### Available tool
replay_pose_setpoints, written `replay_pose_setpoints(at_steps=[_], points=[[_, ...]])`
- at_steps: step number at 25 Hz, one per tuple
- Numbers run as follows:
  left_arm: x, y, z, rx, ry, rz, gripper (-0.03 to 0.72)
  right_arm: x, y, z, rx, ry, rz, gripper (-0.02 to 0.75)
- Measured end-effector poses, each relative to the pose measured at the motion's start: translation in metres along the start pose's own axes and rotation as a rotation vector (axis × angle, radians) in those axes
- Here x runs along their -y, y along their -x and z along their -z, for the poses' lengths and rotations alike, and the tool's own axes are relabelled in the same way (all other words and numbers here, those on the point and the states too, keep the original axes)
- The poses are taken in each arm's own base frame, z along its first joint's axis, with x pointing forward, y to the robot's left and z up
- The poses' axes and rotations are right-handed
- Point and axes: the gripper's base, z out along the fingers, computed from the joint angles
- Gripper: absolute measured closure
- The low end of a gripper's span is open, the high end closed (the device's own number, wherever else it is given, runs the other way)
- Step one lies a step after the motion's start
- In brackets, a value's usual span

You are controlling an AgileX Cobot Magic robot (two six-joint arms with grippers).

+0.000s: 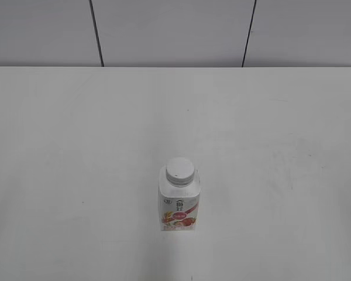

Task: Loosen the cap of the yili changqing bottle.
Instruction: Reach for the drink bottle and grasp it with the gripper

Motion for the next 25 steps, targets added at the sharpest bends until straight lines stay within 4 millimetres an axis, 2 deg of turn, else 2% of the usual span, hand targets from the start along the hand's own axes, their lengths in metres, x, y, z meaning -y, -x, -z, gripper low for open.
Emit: replay_pose_setpoints(at_steps=[3,6,10,16,21,25], points=[[0.001,0.016,-0.002,0.077,-0.003,-0.026,0.11,0.0,0.0,0.0,0.0,0.0,0.0,0.259],[0.003,0.032,-0.013,0.127,-0.008,-0.034,0.11,0.0,0.0,0.0,0.0,0.0,0.0,0.259],[0.006,0.051,-0.036,0.143,-0.029,-0.039,0.11,0.0,0.0,0.0,0.0,0.0,0.0,0.259],[0.013,0.074,-0.077,0.162,-0.065,-0.135,0.116,0.0,0.0,0.0,0.0,0.0,0.0,0.259],[0.017,0.082,-0.119,0.114,-0.092,-0.158,0.119,0.0,0.0,0.0,0.0,0.0,0.0,0.259],[0.018,0.078,-0.145,0.095,-0.095,-0.136,0.124,0.0,0.0,0.0,0.0,0.0,0.0,0.259]])
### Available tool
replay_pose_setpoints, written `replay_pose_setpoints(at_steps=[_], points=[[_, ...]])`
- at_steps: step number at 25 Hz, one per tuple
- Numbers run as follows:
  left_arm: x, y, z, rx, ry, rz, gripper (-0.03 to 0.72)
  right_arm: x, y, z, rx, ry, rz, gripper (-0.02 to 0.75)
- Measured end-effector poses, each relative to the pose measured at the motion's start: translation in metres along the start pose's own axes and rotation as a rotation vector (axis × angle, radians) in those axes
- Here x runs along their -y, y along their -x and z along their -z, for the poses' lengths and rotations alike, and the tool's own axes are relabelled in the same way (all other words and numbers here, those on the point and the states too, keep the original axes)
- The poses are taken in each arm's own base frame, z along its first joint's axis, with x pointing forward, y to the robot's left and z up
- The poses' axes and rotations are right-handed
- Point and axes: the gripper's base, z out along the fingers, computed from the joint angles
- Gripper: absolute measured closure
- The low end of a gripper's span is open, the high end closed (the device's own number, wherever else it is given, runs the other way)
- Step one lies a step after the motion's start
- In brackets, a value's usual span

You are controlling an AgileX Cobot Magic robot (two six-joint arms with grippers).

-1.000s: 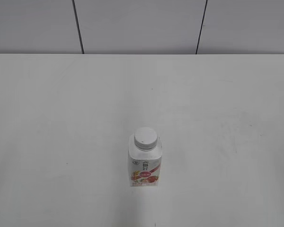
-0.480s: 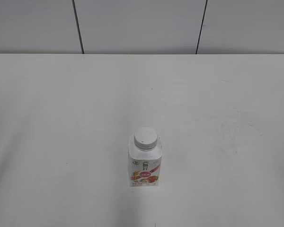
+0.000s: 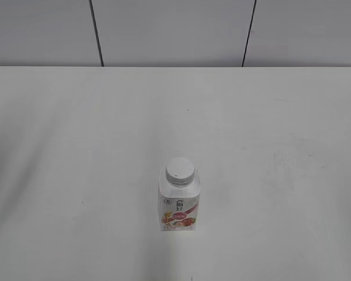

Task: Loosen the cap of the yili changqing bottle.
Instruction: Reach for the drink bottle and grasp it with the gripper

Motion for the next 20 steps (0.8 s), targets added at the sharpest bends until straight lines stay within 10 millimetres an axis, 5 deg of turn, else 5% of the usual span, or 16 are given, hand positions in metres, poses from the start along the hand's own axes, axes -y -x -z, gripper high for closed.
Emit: replay_pose_setpoints(at_steps=[4,13,20], points=[[0.011,-0.023,-0.025,-0.067,-0.048,-0.014,0.125,0.0,0.0,0.0,0.0,0.0,0.0,0.259],[0.04,-0.053,-0.041,0.04,-0.197,-0.015,0.127,0.0,0.0,0.0,0.0,0.0,0.0,0.259],[0.063,-0.073,-0.059,0.033,-0.481,-0.197,0.128,0.0,0.0,0.0,0.0,0.0,0.0,0.259]])
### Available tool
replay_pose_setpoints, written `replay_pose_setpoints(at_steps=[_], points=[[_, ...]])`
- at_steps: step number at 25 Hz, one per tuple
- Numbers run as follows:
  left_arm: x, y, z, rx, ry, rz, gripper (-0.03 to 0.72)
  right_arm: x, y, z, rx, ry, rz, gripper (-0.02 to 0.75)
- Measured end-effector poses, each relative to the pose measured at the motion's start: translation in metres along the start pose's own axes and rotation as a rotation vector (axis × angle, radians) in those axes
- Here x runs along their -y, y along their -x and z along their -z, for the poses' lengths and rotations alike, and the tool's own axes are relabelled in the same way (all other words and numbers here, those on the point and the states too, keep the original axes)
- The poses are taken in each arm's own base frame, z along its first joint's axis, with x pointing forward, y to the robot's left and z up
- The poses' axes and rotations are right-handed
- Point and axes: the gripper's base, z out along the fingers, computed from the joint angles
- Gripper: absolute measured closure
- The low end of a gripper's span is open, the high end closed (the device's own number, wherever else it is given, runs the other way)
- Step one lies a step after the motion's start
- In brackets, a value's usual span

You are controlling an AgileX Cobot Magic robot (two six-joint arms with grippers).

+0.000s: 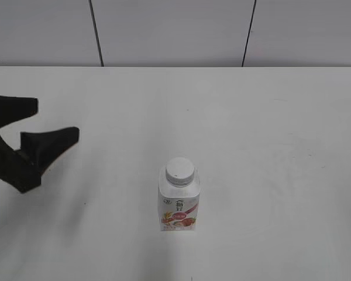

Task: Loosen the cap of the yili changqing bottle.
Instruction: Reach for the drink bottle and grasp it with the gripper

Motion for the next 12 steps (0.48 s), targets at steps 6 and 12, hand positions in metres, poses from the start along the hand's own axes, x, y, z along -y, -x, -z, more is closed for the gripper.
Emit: replay_pose_setpoints(at_steps=[6,12], points=[[0.002,-0.033,-0.021,-0.056,-0.279,-0.059,0.132,0.0,0.0,0.0,0.0,0.0,0.0,0.259],[-0.004,-0.066,-0.034,-0.134,-0.389,0.017,0.134,0.0,0.0,0.0,0.0,0.0,0.0,0.259]])
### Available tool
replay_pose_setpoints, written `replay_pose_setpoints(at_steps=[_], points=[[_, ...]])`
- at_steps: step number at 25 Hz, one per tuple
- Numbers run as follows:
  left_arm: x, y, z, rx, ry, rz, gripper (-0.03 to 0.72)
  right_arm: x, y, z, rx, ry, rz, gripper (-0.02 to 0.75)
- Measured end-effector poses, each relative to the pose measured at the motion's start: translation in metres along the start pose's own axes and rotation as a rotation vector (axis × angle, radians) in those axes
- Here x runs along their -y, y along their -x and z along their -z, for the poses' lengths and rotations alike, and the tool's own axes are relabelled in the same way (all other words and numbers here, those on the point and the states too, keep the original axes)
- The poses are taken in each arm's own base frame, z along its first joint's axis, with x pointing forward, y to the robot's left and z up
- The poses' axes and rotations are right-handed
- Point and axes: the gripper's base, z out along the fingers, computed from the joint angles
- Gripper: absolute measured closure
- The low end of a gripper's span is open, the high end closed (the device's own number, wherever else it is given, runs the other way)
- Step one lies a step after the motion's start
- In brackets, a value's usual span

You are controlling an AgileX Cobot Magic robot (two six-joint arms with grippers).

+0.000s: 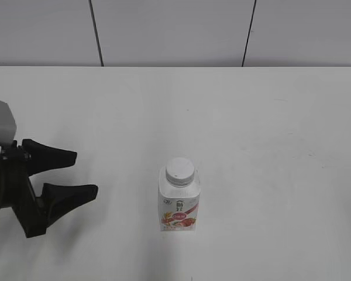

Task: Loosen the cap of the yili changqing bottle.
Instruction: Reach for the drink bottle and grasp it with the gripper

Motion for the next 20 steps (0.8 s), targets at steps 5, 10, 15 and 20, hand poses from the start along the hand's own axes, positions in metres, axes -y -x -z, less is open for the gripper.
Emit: replay_pose_setpoints(at_steps=[5,10,15,20], points=[[-0.012,0.007,-0.017,0.02,-0.201,-0.086,0.134,0.0,0.0,0.0,0.0,0.0,0.0,0.259],[-0.027,0.013,-0.035,-0.016,-0.403,-0.113,0.134,0.0,0.0,0.0,0.0,0.0,0.0,0.259],[-0.032,0.013,-0.059,-0.04,-0.485,-0.149,0.134,0.0,0.0,0.0,0.0,0.0,0.0,0.259],[-0.025,0.013,-0.085,-0.05,-0.535,-0.19,0.134,0.0,0.0,0.0,0.0,0.0,0.0,0.26]])
